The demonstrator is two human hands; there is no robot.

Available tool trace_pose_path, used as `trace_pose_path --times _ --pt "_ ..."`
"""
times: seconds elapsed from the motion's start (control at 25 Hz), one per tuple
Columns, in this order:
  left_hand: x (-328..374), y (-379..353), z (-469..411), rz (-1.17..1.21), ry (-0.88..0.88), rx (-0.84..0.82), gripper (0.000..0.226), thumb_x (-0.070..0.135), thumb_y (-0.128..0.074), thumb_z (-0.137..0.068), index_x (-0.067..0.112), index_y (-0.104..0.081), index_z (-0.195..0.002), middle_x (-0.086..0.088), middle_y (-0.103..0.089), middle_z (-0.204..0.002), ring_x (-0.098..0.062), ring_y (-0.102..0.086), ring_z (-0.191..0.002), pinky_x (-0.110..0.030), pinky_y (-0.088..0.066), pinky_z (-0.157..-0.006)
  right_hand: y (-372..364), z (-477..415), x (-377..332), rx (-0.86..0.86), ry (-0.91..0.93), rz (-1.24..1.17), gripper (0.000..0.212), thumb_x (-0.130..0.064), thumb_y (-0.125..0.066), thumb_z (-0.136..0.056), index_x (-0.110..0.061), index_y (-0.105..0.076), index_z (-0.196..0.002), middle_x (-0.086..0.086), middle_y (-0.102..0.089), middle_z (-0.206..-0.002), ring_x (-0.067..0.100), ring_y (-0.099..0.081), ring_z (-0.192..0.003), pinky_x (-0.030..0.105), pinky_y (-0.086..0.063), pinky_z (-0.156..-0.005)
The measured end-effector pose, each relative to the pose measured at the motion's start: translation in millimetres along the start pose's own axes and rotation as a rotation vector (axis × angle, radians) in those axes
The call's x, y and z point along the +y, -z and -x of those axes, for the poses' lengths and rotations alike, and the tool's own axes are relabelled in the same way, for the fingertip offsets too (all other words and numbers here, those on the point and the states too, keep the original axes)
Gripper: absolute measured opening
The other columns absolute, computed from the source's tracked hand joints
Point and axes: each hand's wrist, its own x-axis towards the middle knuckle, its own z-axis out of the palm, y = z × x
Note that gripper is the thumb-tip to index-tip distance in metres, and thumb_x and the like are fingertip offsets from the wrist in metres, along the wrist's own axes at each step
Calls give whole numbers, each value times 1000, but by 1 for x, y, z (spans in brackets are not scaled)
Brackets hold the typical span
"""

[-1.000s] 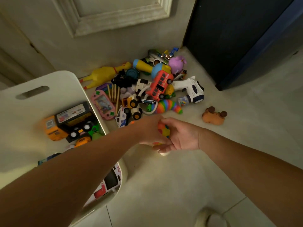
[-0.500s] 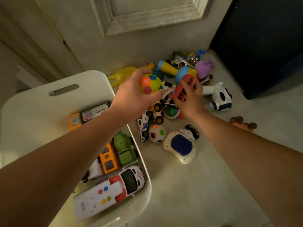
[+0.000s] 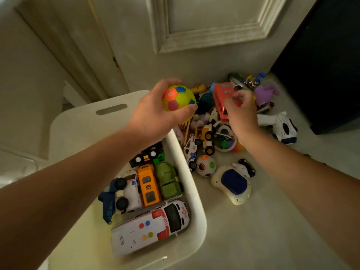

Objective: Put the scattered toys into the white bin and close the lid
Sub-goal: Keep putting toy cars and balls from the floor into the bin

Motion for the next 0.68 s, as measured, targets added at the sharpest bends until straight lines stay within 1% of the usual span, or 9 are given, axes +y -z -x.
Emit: trace_pose_path --times 0.12,0.24,0.32,0.36,0.44,0.52,0.6,0.64,0.68 --pt "-3 39 13 -100 4 41 57 42 -75 -77 36 -49 -128 11 -60 -104 0 -62 -81 -9 -50 -65 -4 36 -70 -209 85 -237 30 -25 -55 -84 -23 -43 -111 2 -60 -99 18 -66 -77 32 -56 -64" --pt "-12 85 32 -183 -12 207 58 41 -72 -80 30 -44 -130 9 -56 -103 8 -54 -77 0 -42 -67 -25 81 -114 -445 167 -118 37 -34 -63 -81 -26 -54 -116 -6 -66 -99 6 -67 -84 24 -55 -70" --pt "-25 109 47 -172 10 247 58 42 -72 -80 31 -42 -128 10 -56 -102 6 -56 -78 -12 -49 -74 -48 105 -126 -596 186 56 33 -29 -66 -83 -28 -54 -114 -11 -65 -96 -3 -64 -79 15 -49 -63" --pt "-33 117 55 -164 37 249 58 41 -73 -79 31 -42 -127 11 -57 -100 5 -57 -78 -13 -50 -73 -60 110 -126 -659 156 137 35 -29 -67 -82 -29 -53 -114 -11 -64 -97 -2 -63 -81 15 -48 -62" --pt "-51 131 71 -161 79 309 54 38 -74 -79 30 -43 -122 15 -57 -94 8 -55 -72 -2 -44 -62 -90 113 -120 -749 68 253 36 -30 -68 -79 -26 -55 -113 -7 -64 -100 5 -63 -85 19 -48 -63" --pt "-65 139 81 -140 86 383 52 36 -73 -79 27 -44 -121 12 -59 -95 9 -55 -72 2 -39 -59 -123 108 -106 -840 -19 280 25 -29 -68 -77 -20 -61 -100 2 -67 -91 14 -64 -76 23 -47 -57" --pt "-74 142 85 -161 63 368 54 39 -73 -77 27 -44 -121 14 -58 -94 12 -55 -74 3 -37 -61 -159 111 -83 -1000 -94 331 14 -23 -67 -79 -16 -62 -91 7 -66 -80 21 -63 -69 25 -47 -52" --pt "-76 141 86 -182 40 335 55 40 -74 -76 29 -43 -120 16 -56 -92 15 -54 -75 3 -37 -61 -173 114 -68 -1064 -117 360 20 -23 -68 -77 -16 -62 -95 6 -67 -83 21 -63 -75 28 -52 -58" --pt "-77 139 86 -193 16 309 55 41 -74 -75 31 -42 -119 19 -54 -91 16 -53 -77 2 -38 -62 -186 118 -51 -1101 -126 391 32 -23 -70 -74 -18 -61 -104 6 -68 -93 21 -64 -86 32 -56 -71"
